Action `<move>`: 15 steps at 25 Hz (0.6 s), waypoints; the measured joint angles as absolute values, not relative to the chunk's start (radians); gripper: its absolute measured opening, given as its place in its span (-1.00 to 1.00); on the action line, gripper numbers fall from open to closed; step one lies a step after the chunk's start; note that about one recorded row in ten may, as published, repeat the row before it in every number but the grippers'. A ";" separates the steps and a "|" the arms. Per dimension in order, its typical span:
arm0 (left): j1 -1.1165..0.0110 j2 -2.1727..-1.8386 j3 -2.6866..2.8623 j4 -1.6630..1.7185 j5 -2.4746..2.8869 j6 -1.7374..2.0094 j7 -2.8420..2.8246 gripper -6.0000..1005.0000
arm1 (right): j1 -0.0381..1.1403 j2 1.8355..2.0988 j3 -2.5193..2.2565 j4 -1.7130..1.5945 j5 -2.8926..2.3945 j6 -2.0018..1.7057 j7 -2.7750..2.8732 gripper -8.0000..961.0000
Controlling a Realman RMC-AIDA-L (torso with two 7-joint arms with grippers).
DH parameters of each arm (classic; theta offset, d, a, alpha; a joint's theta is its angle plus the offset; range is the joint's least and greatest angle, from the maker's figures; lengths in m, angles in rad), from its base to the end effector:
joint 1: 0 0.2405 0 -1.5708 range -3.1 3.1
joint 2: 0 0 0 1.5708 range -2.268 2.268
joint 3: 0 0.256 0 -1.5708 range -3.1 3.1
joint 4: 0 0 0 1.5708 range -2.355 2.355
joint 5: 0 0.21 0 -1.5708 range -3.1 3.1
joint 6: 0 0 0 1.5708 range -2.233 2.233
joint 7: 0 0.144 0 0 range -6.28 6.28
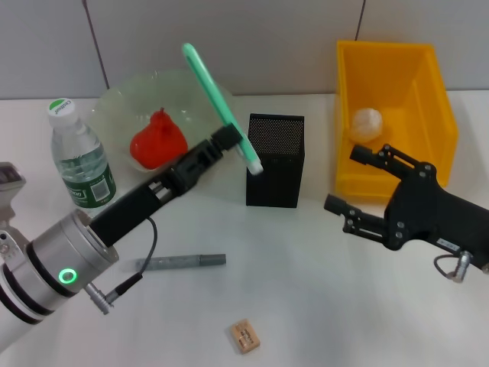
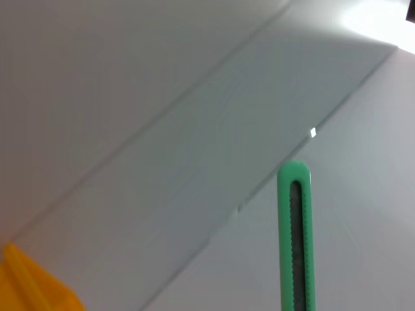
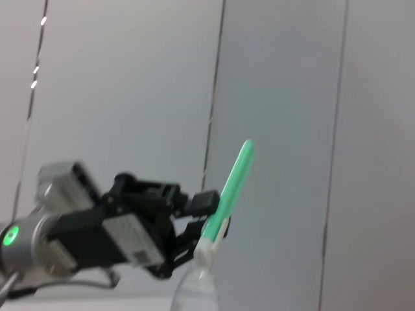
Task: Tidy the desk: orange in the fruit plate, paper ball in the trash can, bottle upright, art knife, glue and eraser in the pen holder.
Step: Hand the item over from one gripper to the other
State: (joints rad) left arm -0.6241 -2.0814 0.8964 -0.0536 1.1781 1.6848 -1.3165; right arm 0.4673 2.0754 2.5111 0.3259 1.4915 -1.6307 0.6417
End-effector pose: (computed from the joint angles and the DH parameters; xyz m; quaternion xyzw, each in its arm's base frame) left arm -0.2218 0.3040 -0.0465 -0.7266 -0.3962 -0.5584 0.0576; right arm 0.2679 0.3003 -0.0132 -0.8840 0.0298 0.3756 0.2766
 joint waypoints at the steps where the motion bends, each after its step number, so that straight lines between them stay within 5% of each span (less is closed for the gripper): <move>1: -0.625 -2.081 0.874 -0.063 1.179 1.689 -1.312 -0.59 | 0.477 2.076 2.511 0.301 1.506 -1.630 0.627 0.67; 15: -0.668 -2.082 0.722 -0.155 1.186 1.695 -1.314 -0.58 | 0.569 2.088 2.514 0.100 1.602 -1.655 0.524 0.67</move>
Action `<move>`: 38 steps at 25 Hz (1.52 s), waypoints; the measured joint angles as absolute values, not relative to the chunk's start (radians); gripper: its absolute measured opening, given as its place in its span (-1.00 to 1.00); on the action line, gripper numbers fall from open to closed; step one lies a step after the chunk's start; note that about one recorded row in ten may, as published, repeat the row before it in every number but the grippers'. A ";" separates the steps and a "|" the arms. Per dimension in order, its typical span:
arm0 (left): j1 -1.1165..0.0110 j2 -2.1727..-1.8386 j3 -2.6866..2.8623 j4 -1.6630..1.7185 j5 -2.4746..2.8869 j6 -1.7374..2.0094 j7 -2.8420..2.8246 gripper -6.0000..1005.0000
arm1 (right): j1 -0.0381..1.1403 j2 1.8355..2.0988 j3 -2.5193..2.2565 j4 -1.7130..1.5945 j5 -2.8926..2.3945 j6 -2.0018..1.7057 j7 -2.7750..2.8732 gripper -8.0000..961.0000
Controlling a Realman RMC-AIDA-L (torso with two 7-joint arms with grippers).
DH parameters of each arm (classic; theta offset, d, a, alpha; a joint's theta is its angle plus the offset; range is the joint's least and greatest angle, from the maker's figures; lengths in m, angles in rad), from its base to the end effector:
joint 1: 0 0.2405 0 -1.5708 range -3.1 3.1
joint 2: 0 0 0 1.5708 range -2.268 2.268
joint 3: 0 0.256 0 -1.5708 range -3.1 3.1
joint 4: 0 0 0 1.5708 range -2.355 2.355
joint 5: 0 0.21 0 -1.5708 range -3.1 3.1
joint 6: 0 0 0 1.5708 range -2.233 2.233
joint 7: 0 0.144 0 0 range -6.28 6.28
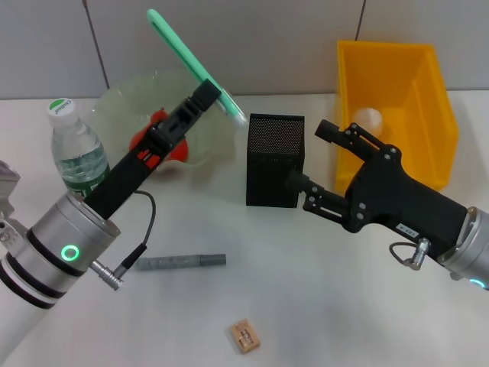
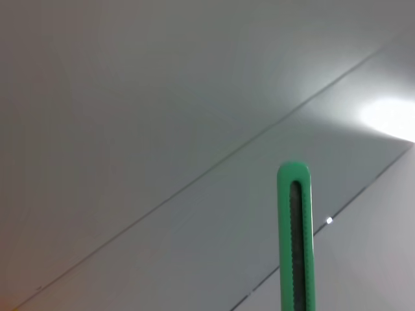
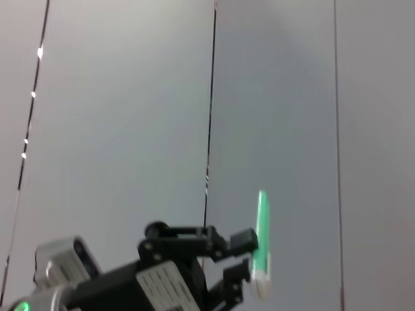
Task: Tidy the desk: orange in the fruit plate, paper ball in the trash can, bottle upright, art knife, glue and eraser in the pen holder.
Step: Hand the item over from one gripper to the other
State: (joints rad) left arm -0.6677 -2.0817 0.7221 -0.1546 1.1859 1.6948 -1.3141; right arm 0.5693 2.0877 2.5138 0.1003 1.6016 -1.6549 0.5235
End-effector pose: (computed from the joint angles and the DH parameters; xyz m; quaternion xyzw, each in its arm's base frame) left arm -0.2131 0.3143 -0.0426 -0.6688 -0.4187 -0.6097 0.0757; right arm 0.2342 0.3046 -0.0393 -0.8507 0.0369 0.4474 0.2734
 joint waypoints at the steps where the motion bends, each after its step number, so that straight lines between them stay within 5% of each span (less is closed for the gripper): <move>1: -0.668 -2.082 0.722 -0.155 1.186 1.695 -1.314 -0.58 | 0.571 2.088 2.514 0.096 1.607 -1.658 0.522 0.67; 38: -0.679 -2.082 0.233 -0.359 1.545 1.639 -1.160 -0.56 | 0.711 2.092 2.600 -0.144 1.680 -1.627 0.228 0.66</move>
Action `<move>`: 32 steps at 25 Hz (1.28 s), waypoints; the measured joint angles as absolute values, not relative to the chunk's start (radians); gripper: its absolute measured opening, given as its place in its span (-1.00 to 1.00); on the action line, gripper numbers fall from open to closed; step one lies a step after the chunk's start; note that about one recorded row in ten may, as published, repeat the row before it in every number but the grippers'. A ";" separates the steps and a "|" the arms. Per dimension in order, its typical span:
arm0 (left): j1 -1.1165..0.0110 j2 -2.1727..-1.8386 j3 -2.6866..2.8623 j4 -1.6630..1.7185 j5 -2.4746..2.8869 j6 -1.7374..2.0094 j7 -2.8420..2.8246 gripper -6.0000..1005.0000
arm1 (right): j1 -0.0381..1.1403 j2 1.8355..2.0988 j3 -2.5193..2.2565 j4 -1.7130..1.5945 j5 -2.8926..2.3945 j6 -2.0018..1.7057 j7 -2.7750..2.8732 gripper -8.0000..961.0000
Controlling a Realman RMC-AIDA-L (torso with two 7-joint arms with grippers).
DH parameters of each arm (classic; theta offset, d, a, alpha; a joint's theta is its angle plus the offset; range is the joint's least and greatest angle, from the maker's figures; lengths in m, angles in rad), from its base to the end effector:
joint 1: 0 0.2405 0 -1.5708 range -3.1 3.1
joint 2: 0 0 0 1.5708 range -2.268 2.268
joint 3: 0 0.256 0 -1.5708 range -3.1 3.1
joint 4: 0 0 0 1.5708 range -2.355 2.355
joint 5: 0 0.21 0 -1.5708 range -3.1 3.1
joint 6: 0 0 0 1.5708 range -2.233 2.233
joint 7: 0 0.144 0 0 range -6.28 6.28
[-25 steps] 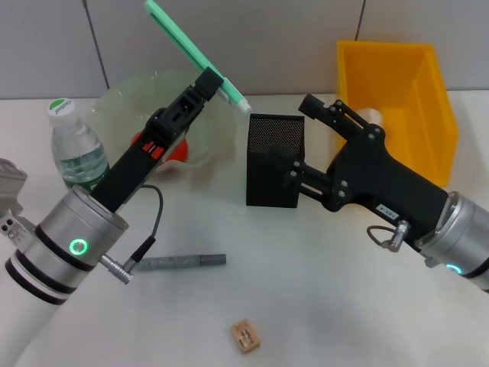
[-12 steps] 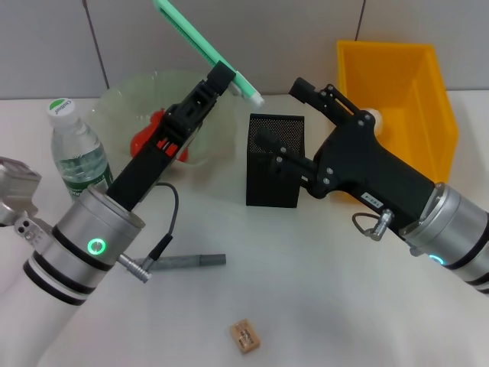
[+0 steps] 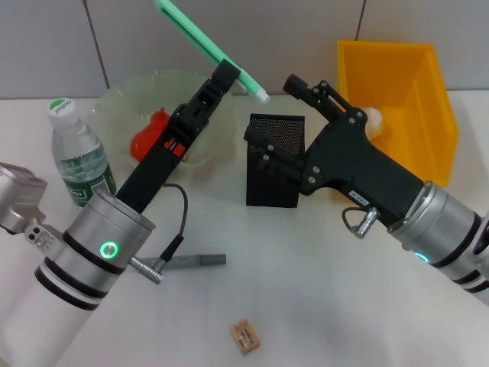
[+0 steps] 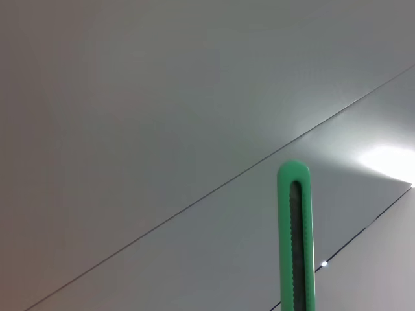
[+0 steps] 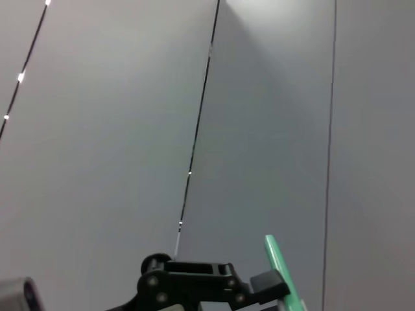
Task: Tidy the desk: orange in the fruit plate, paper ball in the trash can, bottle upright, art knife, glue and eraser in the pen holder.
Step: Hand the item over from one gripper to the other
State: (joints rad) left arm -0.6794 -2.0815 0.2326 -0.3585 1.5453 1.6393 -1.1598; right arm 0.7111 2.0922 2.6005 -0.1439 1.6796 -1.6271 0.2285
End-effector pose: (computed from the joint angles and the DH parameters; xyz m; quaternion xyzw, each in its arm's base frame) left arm -0.1864 0.3104 -0.0625 -0.6158 -0.4327 -0.6520 0.0915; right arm 0.1934 0.3191 -0.0615 -0.8177 -0.0091 0.4708 0.3310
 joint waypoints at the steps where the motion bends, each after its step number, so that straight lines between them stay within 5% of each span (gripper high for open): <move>1: -0.679 -2.082 0.232 -0.359 1.546 1.639 -1.157 -0.56 | 0.711 2.092 2.608 -0.148 1.678 -1.627 0.221 0.65; 23: -0.681 -2.082 0.218 -0.388 1.559 1.644 -1.131 -0.55 | 0.729 2.092 2.657 -0.171 1.674 -1.624 0.212 0.48; 28: -0.687 -2.082 0.218 -0.388 1.559 1.644 -1.131 -0.55 | 0.733 2.092 2.656 -0.171 1.672 -1.622 0.212 0.03; 32: -0.690 -2.082 0.217 -0.388 1.558 1.643 -1.130 -0.55 | 0.735 2.092 2.656 -0.174 1.671 -1.621 0.212 -0.14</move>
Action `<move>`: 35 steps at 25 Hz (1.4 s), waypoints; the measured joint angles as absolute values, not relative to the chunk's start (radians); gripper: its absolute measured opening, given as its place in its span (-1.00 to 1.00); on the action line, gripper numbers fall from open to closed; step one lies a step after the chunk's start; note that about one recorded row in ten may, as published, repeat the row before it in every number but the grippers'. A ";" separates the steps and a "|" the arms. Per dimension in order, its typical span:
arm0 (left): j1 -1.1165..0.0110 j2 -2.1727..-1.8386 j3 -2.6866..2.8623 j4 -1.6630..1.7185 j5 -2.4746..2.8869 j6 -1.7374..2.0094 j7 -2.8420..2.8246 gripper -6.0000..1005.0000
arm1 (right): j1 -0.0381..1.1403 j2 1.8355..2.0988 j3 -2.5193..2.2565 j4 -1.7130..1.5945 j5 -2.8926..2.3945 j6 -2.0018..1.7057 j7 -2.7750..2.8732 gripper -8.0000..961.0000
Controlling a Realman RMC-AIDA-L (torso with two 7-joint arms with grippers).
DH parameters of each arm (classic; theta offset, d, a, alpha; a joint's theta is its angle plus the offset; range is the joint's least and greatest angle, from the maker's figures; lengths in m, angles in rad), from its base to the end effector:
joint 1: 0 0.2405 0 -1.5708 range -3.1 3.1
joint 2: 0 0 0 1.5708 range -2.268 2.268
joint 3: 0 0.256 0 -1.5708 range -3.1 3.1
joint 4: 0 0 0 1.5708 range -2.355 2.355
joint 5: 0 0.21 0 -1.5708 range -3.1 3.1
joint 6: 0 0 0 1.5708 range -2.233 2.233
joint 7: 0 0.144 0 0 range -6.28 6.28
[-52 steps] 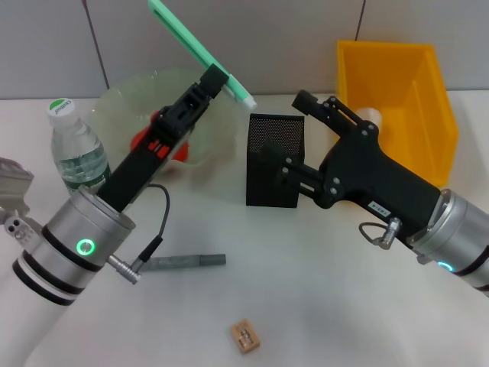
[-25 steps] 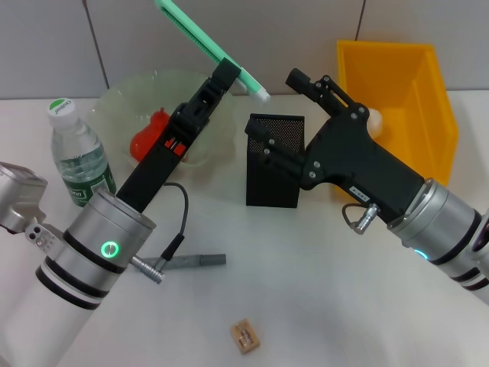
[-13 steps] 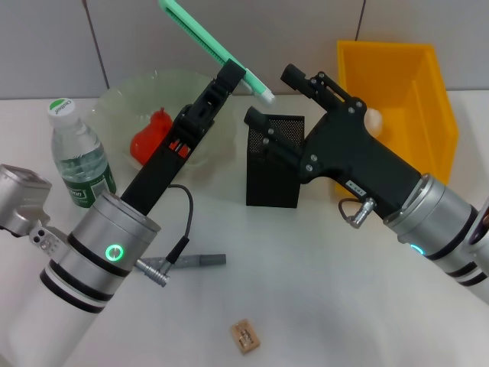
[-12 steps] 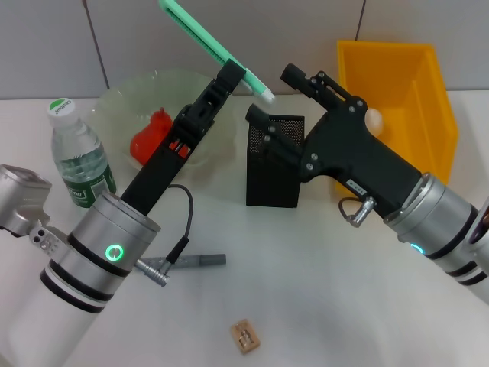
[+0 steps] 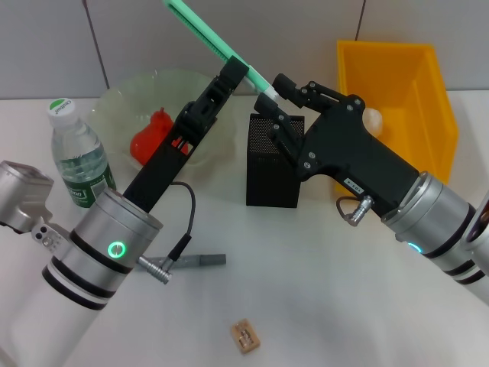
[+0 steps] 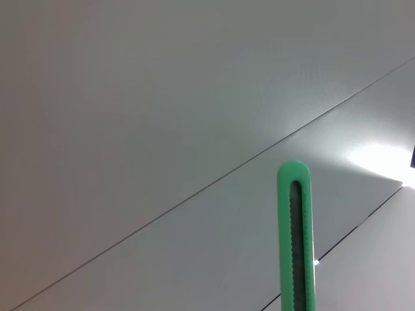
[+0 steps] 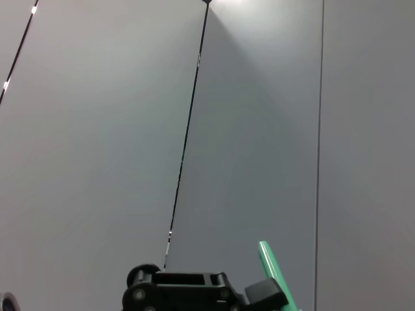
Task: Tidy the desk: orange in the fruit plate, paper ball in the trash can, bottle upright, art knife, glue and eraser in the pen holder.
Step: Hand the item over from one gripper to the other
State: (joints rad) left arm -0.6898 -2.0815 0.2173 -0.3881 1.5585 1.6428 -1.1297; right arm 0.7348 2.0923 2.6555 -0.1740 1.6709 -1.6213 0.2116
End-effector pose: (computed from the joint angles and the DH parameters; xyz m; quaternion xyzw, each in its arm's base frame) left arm -0.1791 0.3089 -0.0653 -0.6164 -0.4270 -0.6558 0.0877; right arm 0.1849 0.3244 -0.0618 -0.8075 -0.0048 0.4810 0.3413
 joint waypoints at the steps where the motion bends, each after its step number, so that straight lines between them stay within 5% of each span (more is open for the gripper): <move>1: -0.690 -2.082 0.217 -0.388 1.558 1.643 -1.130 -0.55 | 0.735 2.092 2.656 -0.174 1.671 -1.621 0.212 -0.18; 7: -0.692 -2.082 0.215 -0.388 1.558 1.637 -1.123 -0.54 | 0.740 2.092 2.654 -0.175 1.670 -1.618 0.212 -0.43; 20: -0.691 -2.082 0.212 -0.390 1.562 1.635 -1.118 -0.54 | 0.746 2.092 2.658 -0.176 1.670 -1.619 0.212 -0.44; 26: -0.679 -2.081 0.140 -0.388 1.650 1.623 -1.115 -0.53 | 0.745 2.092 2.658 -0.176 1.670 -1.626 0.214 -0.65; 35: -0.661 -2.082 0.087 -0.398 1.712 1.611 -1.103 -0.53 | 0.739 2.092 2.655 -0.178 1.670 -1.635 0.216 -0.70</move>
State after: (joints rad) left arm -0.6615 -2.0818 0.0874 -0.3981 1.7120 1.6111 -1.1032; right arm 0.7388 2.0923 2.6547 -0.1777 1.6704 -1.6347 0.2156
